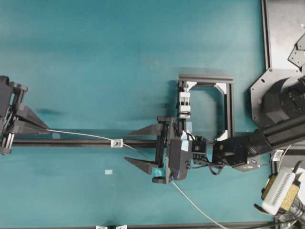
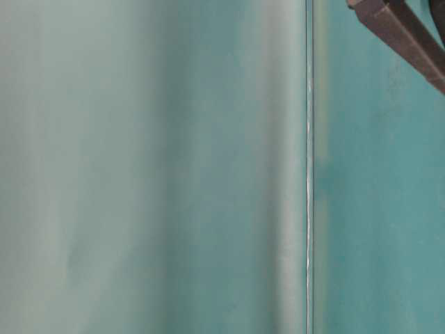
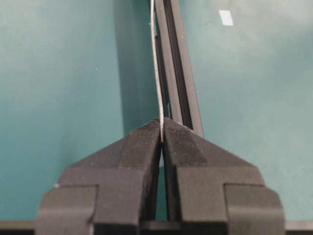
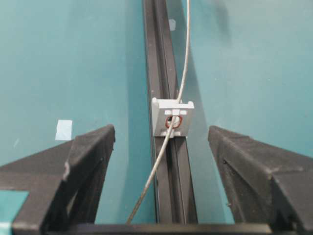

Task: Insert the wire into the hole on the right side and pull it with the left arm.
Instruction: 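Pull the wire leftward through the hole with the left gripper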

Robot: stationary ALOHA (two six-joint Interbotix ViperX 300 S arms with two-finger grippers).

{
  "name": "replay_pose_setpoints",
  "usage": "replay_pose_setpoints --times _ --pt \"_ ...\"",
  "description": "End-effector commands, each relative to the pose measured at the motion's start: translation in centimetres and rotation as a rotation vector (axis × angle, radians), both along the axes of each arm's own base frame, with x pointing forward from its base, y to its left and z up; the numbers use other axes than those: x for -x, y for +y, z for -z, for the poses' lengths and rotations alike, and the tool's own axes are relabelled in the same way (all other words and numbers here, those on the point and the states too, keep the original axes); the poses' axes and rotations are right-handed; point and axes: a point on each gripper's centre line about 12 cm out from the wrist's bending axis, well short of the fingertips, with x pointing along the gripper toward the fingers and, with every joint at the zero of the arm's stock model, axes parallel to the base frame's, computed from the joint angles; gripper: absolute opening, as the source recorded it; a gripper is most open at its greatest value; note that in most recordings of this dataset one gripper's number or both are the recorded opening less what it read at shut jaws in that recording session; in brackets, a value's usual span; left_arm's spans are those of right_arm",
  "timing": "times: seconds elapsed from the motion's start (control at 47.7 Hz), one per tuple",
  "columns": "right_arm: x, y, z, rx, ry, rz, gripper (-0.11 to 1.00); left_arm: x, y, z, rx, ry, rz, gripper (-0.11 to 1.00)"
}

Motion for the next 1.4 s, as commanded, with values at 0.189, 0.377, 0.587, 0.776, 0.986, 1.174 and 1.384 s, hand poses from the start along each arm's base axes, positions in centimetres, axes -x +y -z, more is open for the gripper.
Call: replay_pose_setpoints --times 0.189,0.377,0.587,0.776,0.986,1.174,1.384 --pt "-0.4 0.3 -1.6 -0.022 -0.046 -0.003 0.85 -0.6 -0.3 -0.1 0.005 0.053 -0.003 -0.10" --pt "-0.4 0.3 -1.6 -0.022 -0.046 -0.003 0.85 -0.5 -0.3 -0.5 0.008 0.039 -0.001 -0.01" --pt "-0.4 0.3 -1.6 -0.022 -0.043 -0.003 0.85 -0.1 -0.2 -0.5 0.008 0.041 -0.001 0.45" --pt "-0.4 0.3 -1.6 -0.021 -0.045 -0.003 0.85 -0.2 -0.2 -0.5 0.007 0.038 -0.002 0.86" --pt "-0.4 0.1 -1.7 -0.020 -0.049 0.001 0.85 -0.4 0.6 -0.7 0.005 0.031 -0.032 0.85" --pt "0.0 -0.5 -2.6 -0.017 -0.062 0.009 0.85 -0.4 1.6 -1.7 0.001 -0.009 -0.060 0.85" --pt "0.6 -1.7 -3.5 0.001 -0.074 0.024 0.84 -0.2 2.4 -1.9 -0.013 -0.023 -0.080 0.85"
